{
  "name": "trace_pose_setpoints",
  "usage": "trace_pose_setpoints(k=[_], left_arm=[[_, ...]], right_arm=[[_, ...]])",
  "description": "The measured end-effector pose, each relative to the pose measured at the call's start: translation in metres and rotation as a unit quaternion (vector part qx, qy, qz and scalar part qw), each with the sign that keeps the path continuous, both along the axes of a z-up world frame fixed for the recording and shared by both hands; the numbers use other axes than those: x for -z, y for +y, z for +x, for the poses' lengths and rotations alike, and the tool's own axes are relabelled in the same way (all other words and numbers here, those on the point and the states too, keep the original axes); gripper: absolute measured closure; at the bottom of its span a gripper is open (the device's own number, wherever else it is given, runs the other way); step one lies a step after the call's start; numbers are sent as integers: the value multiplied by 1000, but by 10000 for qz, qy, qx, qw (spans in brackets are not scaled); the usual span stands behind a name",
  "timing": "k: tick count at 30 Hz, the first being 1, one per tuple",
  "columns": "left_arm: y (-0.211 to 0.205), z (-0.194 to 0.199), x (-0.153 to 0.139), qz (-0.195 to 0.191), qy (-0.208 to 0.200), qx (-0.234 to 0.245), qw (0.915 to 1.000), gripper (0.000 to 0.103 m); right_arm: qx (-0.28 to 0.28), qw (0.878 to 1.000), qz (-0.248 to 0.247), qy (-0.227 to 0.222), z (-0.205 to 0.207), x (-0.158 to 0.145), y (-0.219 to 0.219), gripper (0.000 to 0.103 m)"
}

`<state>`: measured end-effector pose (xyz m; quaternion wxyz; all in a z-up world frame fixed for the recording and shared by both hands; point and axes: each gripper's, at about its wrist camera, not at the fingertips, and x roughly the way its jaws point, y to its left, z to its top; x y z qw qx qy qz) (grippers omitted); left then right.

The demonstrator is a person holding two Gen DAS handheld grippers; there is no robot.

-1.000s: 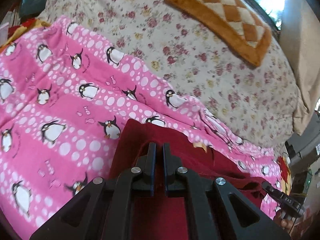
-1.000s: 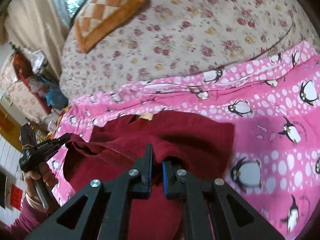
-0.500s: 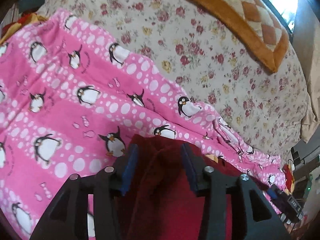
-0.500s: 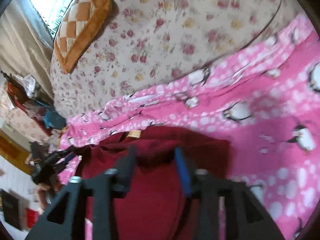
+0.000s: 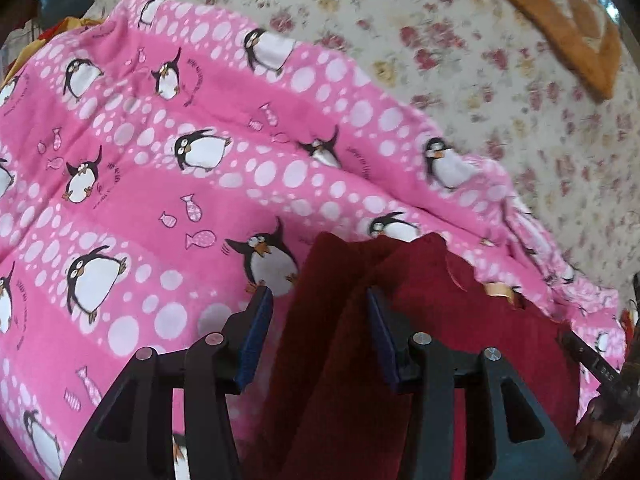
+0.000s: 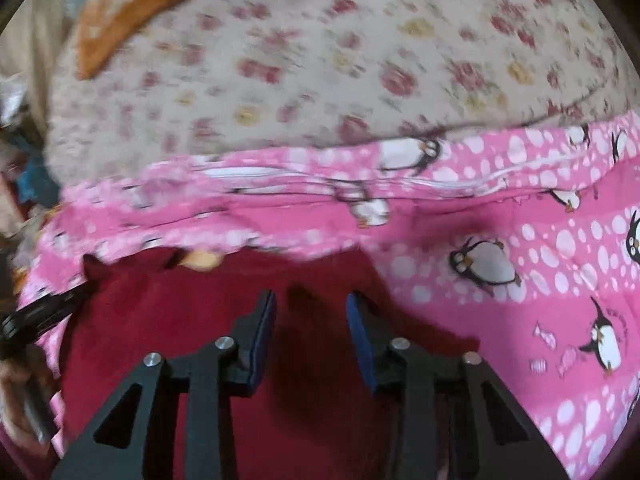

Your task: Fold small clothes

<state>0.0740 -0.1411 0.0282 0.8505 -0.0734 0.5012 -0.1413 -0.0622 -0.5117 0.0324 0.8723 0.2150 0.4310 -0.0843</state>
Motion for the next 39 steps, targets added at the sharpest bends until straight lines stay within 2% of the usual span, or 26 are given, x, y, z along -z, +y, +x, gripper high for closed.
trace_pose_setpoints(k=[2, 7, 10, 15, 19, 22, 26, 30, 34, 39], left_arm=[[1, 4, 6, -20, 28, -30, 10000, 76], [-1, 0, 8, 35, -38, -17, 10000, 75], [-1, -2, 5, 35, -84, -15, 10000, 75], [0, -13, -6, 33, -172, 7, 9998, 75], [0, -30, -22, 56, -336, 160, 9993, 76], [-1, -45, -32, 127, -428, 283, 9986, 76], [1, -69, -42, 249, -435, 465, 9977, 75], [10, -98, -46, 164, -353, 527, 9979, 76], [19, -123, -39, 301, -194, 585, 9976, 75], [28, -146, -35, 418, -220, 600, 9971, 75]], right_arm=[[80, 9997, -33, 225, 9, 18, -6, 74], [146, 9996, 221, 62, 1, 21, -15, 74], [101, 9995, 308, 13, -13, 9, -15, 73], [-152, 9995, 114, -266, -57, -27, 5, 52], [-424, 9987, 108, -270, -99, -41, 22, 50], [-497, 9986, 6, -183, -119, -43, 32, 50], [-692, 9974, 105, -197, -143, -45, 45, 50], [-1085, 9938, 249, -23, -150, -31, 63, 50], [-1080, 9920, -282, 595, -154, 0, 70, 51], [-831, 9959, 113, 344, -179, -8, 59, 51]])
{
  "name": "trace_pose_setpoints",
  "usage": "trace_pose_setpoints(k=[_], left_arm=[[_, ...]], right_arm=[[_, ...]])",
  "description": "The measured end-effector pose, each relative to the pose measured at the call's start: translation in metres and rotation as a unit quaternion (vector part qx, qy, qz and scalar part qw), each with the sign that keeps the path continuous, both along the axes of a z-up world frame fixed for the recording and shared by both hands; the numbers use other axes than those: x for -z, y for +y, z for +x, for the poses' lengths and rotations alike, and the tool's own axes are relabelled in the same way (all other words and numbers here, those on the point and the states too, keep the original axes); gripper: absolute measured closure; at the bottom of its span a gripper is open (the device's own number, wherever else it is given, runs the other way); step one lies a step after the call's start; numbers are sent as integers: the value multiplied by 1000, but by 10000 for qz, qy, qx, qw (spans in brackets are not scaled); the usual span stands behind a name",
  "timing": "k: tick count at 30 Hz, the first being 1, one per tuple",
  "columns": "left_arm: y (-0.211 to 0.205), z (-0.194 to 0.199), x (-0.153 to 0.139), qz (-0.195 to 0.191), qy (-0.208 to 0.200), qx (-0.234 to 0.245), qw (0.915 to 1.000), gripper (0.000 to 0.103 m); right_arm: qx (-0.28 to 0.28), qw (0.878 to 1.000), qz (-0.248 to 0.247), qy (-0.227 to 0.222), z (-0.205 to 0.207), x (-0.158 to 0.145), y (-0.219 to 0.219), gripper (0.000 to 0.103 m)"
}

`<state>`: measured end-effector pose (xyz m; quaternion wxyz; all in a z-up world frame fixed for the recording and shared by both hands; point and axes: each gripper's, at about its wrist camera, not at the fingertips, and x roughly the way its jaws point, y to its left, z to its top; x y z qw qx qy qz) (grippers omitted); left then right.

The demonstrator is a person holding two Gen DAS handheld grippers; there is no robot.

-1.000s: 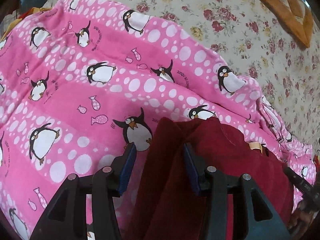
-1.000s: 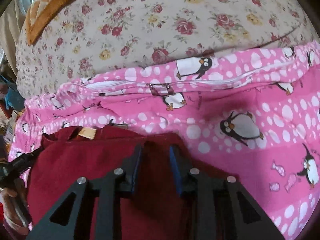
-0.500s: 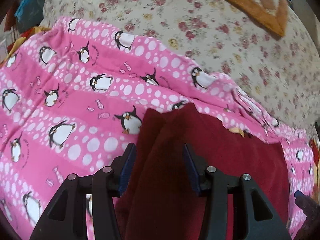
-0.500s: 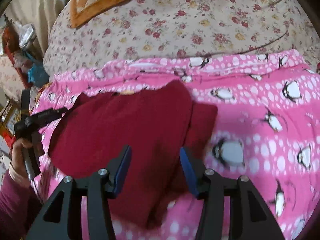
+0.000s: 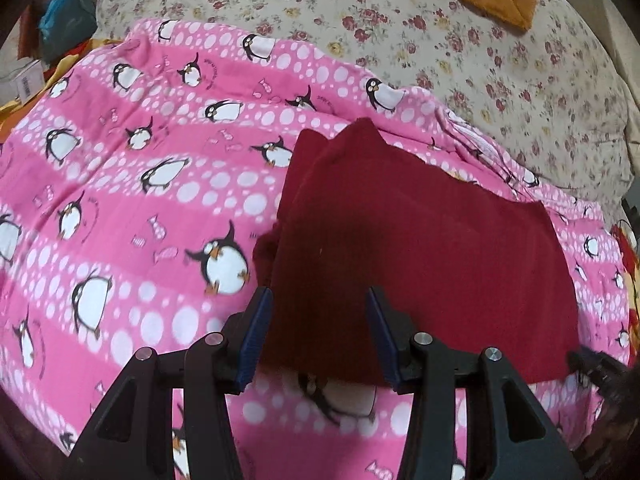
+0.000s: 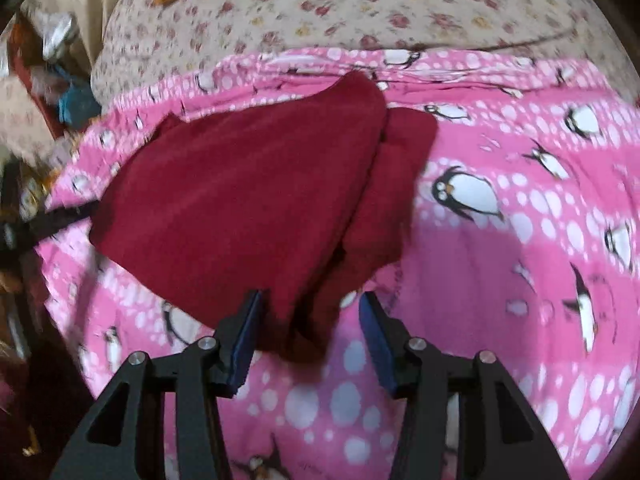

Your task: Fold small clothes

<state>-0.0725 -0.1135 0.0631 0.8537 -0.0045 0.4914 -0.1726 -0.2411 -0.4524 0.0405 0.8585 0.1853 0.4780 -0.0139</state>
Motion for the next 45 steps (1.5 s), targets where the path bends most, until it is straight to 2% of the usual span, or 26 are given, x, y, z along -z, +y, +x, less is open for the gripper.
trace_pose_setpoints(k=[5, 9, 13, 18, 22, 23, 27, 31, 36, 38, 41, 43, 45], left_arm=[[0, -1, 2, -36, -35, -48, 10000, 75], [0, 2, 4, -46, -91, -95, 9999, 75], [5, 11, 12, -238, 69, -162, 9996, 75], [20, 24, 18, -724, 334, -352, 9962, 75], [25, 38, 16, -1020, 344, -471, 9931, 70], [25, 43, 17, -1064, 377, -507, 9923, 68], [22, 65, 27, -1129, 615, -650, 9896, 64], [18, 78, 41, -1282, 892, -688, 9853, 58], [6, 84, 42, -1070, 901, -447, 9892, 52], [5, 87, 43, -1126, 932, -427, 9883, 51], [5, 94, 46, -1267, 1033, -414, 9857, 44], [2, 96, 47, -1304, 1092, -285, 9850, 40], [0, 98, 48, -1278, 1123, -160, 9853, 39]], right_arm=[[73, 9990, -78, -434, -3, -24, 1, 51], [61, 9980, -173, -609, 22, -36, 6, 51], [89, 9980, -234, -573, 62, -29, 6, 51], [321, 9985, -208, -384, 97, 7, -14, 51], [254, 9987, -168, -400, 94, -3, -13, 49], [198, 9988, -147, -421, 91, -7, -11, 46], [30, 9981, 15, -617, 77, -17, -7, 39], [40, 9974, 61, -714, 72, -17, -8, 38], [39, 9978, 134, -644, 69, -9, -10, 38], [-101, 9964, 225, -817, 70, -21, -4, 38], [-319, 9902, 708, -1158, 81, -36, 10, 38], [-508, 9839, 1232, -1188, 98, -34, 22, 42], [-592, 9834, 1288, -1129, 115, -26, 35, 49]])
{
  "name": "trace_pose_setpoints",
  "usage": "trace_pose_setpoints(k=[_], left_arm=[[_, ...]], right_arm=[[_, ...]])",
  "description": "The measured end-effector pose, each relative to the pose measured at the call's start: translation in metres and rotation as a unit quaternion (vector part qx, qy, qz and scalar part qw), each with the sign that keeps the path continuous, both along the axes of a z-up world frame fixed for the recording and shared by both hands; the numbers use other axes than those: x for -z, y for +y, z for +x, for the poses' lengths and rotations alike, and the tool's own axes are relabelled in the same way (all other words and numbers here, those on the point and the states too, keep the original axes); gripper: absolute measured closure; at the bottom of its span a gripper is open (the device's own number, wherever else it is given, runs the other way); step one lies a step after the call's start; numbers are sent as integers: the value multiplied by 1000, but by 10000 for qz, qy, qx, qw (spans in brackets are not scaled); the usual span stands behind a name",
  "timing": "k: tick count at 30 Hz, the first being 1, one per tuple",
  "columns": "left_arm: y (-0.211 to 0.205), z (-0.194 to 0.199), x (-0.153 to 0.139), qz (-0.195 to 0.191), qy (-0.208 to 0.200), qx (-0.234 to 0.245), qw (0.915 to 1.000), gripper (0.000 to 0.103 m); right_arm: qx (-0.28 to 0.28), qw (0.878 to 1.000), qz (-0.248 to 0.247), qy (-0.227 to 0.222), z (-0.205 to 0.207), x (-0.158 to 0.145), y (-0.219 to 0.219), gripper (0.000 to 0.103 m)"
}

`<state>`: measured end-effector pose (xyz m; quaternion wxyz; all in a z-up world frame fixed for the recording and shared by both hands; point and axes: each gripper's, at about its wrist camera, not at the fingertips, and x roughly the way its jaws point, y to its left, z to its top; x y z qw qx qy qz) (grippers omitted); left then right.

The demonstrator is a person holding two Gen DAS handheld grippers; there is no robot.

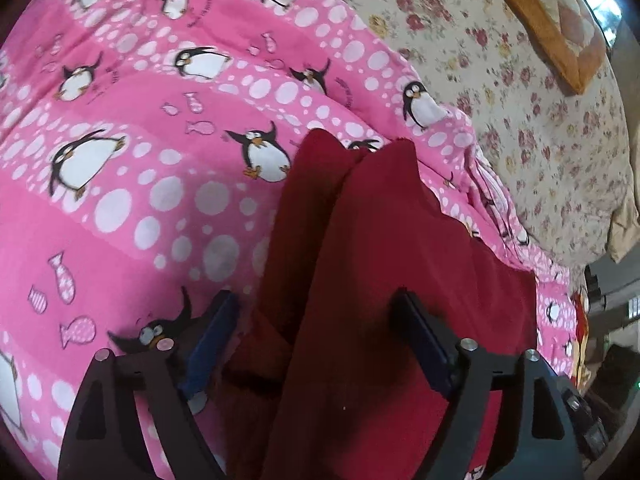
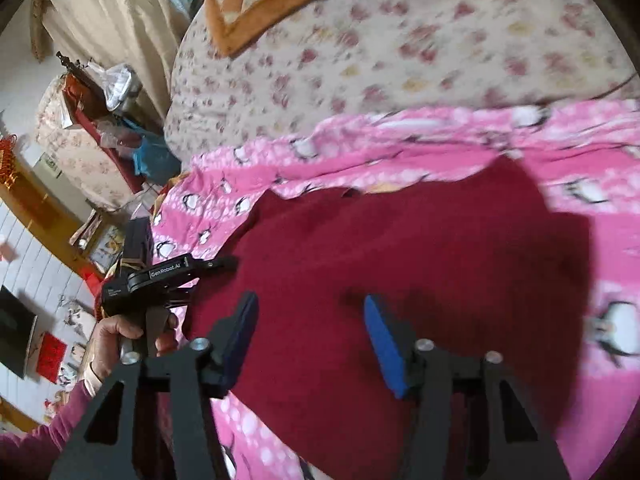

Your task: Fold small clothes

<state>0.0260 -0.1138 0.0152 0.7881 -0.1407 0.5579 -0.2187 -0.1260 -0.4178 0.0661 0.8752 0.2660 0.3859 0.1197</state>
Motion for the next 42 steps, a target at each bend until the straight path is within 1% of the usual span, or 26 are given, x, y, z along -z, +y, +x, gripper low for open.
trace_pose_setpoints(k=[1, 3, 4, 5, 6, 8, 9, 10, 11, 13, 14, 15, 17, 19, 20, 22, 23, 25, 27, 32, 35, 39, 42], left_arm=[[0, 1, 1, -19, 15, 27, 10000, 39], [1, 3, 1, -122, 58, 27, 9999, 40], [1, 4, 1, -165, 69, 21, 9998, 46], [1, 4, 1, -194, 86, 18, 9998, 61], [2, 4, 1, -246, 141, 21, 9996, 67], [2, 4, 1, -336, 195, 24, 9992, 85], [1, 4, -1, -372, 194, 37, 9991, 89], [1, 3, -3, -412, 183, 49, 9990, 97], [2, 3, -6, -555, 204, 51, 9982, 101], [3, 2, -11, -751, 201, 61, 9970, 102], [3, 1, -13, -856, 202, 75, 9961, 102], [3, 1, -16, -967, 204, 86, 9951, 102], [4, -1, -22, -1208, 185, 126, 9924, 103], [3, -3, -29, -1347, 129, 185, 9906, 103], [1, -5, -33, -1386, 81, 237, 9900, 103], [-4, -9, -41, -1465, -2, 355, 9886, 103], [-7, -10, -44, -1504, -23, 398, 9878, 103], [-13, -14, -48, -1577, -45, 478, 9863, 103], [-18, -16, -51, -1677, -33, 547, 9843, 103], [-28, -26, -62, -1751, -108, 663, 9823, 103], [-32, -31, -66, -1701, -174, 678, 9829, 103], [-34, -34, -68, -1559, -230, 616, 9856, 103], [-35, -36, -70, -1480, -254, 591, 9869, 103]], right_arm=[[-14, 10000, -17, 27, 5, 3, 4, 51], [-81, 9996, 191, 169, 22, 18, 9, 59], [-84, 9994, 277, 202, 24, 23, 10, 60], [-65, 9990, 389, 225, 29, 27, 11, 60], [-38, 9987, 455, 220, 32, 30, 12, 60], [18, 9976, 676, 121, 36, 31, 10, 60], [34, 9969, 777, 80, 38, 31, 9, 60], [58, 9960, 888, 63, 41, 33, 8, 60], [82, 9952, 962, 152, 44, 39, 8, 60], [107, 9956, 868, 343, 48, 49, 8, 68], [105, 9974, 615, 366, 49, 53, 12, 77], [75, 9985, 417, 357, 50, 54, 16, 79], [81, 9991, 188, 378, 50, 53, 22, 79], [117, 9988, 71, 477, 50, 46, 25, 79], [102, 9989, 57, 459, 50, 41, 28, 77], [0, 9993, 131, 356, 49, 36, 30, 76], [-39, 9992, 122, 380, 51, 38, 34, 76], [-58, 9988, 63, 474, 55, 48, 37, 77], [-88, 9992, 96, 384, 56, 52, 35, 77], [-20, 9980, 477, 407, 55, 57, 26, 79], [64, 9973, 607, 409, 53, 59, 24, 79], [87, 9972, 622, 394, 52, 60, 23, 79], [116, 9959, 787, 425, 53, 61, 20, 79]])
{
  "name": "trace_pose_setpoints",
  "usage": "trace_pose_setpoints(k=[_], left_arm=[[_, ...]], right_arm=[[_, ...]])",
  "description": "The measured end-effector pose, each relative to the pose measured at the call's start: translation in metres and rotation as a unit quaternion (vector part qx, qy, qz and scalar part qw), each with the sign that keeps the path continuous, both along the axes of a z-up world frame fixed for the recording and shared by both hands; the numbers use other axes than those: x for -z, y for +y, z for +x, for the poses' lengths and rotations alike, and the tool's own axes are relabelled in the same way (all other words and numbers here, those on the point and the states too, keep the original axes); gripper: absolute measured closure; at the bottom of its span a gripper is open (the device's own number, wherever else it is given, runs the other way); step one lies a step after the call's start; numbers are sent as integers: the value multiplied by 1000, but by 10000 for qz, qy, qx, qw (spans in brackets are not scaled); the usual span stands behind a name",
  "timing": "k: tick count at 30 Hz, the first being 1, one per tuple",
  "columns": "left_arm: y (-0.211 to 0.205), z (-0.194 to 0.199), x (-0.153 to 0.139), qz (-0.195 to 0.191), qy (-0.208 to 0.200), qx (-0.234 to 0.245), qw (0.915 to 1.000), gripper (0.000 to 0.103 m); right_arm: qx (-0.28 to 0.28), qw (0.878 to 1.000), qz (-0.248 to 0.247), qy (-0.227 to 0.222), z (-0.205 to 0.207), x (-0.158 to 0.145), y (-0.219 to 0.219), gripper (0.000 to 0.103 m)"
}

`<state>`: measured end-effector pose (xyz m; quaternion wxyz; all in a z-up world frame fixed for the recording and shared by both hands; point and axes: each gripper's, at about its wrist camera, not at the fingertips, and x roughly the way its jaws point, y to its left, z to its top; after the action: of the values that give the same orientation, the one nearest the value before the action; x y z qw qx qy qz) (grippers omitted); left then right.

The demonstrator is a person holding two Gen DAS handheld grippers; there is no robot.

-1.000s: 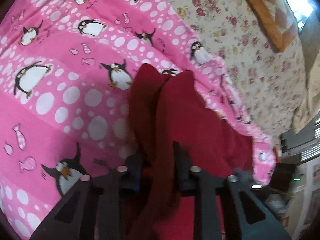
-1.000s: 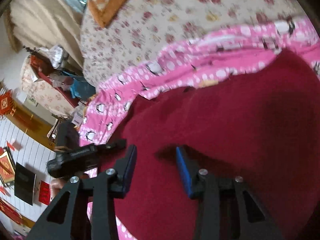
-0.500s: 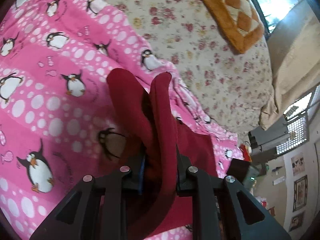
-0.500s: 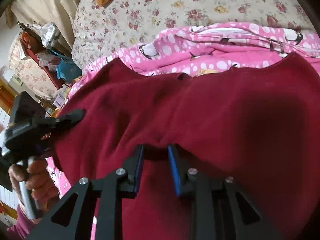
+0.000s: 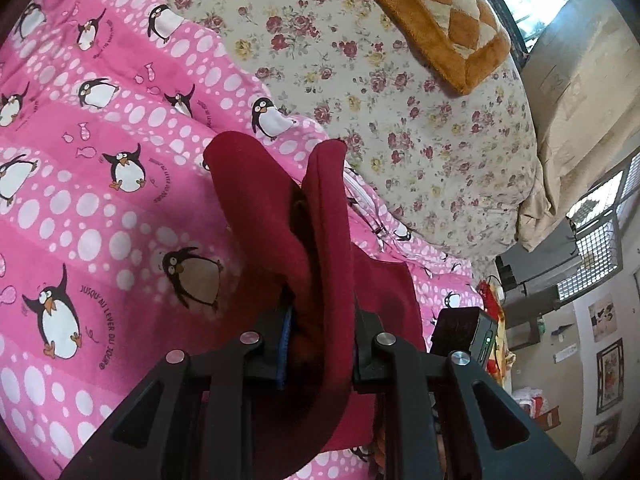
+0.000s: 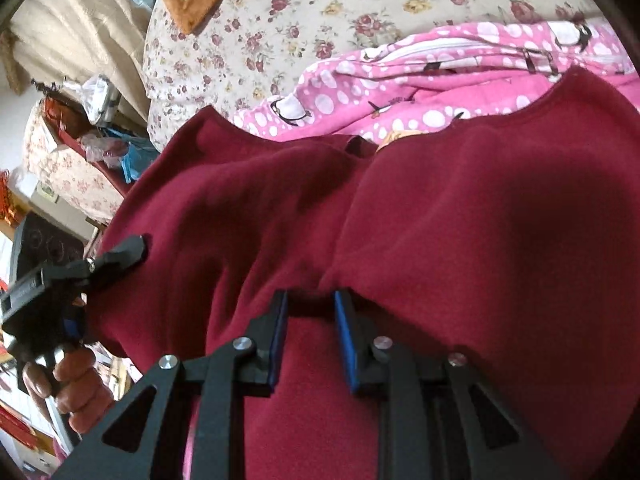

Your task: Fold small clothes

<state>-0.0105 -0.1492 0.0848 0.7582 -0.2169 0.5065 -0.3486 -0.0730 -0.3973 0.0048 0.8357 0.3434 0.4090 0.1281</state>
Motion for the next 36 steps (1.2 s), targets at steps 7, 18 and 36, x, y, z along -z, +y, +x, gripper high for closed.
trace_pose_setpoints(k=[7, 18, 36], left_arm=[[-15, -14, -13, 287, -193, 71, 9994, 103], [-48, -31, -30, 418, -277, 216, 9985, 103], [-148, -70, -14, 770, -156, 884, 9930, 103]], right_arm=[[62, 9992, 378, 83, 1, 4, -7, 79], [97, 9973, 661, 307, 0, 0, -14, 71], [1269, 9674, 2183, -172, -86, -16, -124, 34]])
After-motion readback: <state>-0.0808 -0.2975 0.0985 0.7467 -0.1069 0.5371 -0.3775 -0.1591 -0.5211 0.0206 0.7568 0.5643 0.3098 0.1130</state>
